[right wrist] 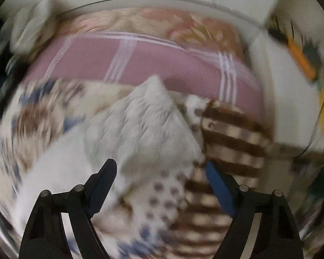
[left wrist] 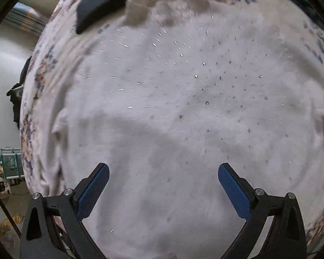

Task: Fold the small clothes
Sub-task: 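Grasp the sweater cuff with the right gripper and lift it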

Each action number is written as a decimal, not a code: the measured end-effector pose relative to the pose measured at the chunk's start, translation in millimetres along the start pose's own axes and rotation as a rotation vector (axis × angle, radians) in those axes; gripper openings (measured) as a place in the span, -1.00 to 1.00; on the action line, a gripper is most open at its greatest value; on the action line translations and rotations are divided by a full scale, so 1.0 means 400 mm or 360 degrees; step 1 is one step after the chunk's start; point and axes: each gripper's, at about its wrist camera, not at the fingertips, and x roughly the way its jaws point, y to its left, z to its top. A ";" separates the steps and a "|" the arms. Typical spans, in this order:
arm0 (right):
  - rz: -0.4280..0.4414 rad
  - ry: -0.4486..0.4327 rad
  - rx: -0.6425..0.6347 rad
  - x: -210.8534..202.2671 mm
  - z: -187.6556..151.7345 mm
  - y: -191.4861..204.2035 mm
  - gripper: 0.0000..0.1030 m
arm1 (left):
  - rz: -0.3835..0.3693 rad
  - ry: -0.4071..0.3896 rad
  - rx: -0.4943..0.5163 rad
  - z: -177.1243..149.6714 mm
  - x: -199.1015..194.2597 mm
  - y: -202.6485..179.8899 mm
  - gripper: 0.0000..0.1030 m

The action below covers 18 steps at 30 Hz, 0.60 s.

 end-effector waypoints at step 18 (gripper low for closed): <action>0.0448 -0.0304 -0.0462 -0.204 -0.249 0.458 -0.77 | -0.0116 -0.0155 -0.0318 0.111 0.090 0.189 1.00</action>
